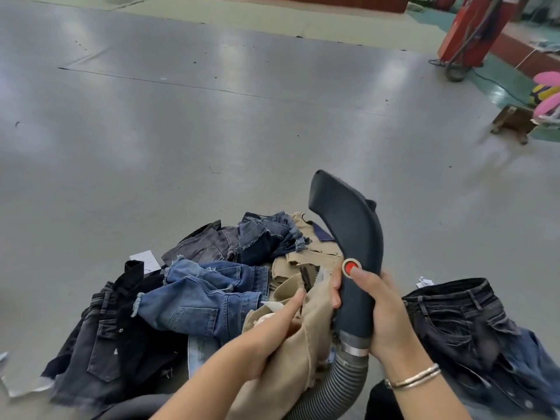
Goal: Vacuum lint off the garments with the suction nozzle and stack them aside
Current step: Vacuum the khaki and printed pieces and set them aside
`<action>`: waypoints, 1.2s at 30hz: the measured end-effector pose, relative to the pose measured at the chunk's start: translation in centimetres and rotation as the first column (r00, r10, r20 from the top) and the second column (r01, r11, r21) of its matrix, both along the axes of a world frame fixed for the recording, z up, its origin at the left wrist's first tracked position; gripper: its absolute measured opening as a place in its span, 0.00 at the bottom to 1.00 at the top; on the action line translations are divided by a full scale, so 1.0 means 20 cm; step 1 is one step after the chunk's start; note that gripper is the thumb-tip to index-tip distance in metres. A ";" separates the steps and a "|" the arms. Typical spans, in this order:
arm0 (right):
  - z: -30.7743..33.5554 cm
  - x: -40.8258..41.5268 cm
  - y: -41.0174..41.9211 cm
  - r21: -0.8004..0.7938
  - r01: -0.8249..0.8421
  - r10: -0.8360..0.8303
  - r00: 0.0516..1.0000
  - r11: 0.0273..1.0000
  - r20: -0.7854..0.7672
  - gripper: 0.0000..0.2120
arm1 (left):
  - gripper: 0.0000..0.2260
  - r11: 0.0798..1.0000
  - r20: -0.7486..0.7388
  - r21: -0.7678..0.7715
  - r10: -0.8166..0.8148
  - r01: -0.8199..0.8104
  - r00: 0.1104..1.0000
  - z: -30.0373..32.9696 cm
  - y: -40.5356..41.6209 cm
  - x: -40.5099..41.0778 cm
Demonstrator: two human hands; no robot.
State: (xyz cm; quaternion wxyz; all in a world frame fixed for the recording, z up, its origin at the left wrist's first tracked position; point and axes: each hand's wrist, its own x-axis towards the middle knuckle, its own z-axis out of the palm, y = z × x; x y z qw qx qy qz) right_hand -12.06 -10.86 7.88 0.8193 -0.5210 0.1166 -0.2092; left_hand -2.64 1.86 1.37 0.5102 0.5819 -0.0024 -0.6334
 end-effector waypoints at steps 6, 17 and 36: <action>-0.01 -0.01 -0.01 -0.013 0.022 -0.022 0.999 1.000 -0.023 0.13 | 0.16 0.877 -0.228 -0.147 0.421 -0.458 0.878 0.00 -0.06 0.00; -0.06 -0.06 -0.03 -0.098 -0.019 0.013 0.998 0.995 -0.060 0.18 | 0.27 0.684 -0.527 -0.094 0.583 -0.724 0.619 0.11 -0.03 0.04; -0.05 -0.22 0.09 -0.267 -0.276 0.142 0.892 0.923 -0.430 0.25 | 0.07 0.665 -0.033 -0.476 0.640 -0.575 0.768 0.19 0.06 0.25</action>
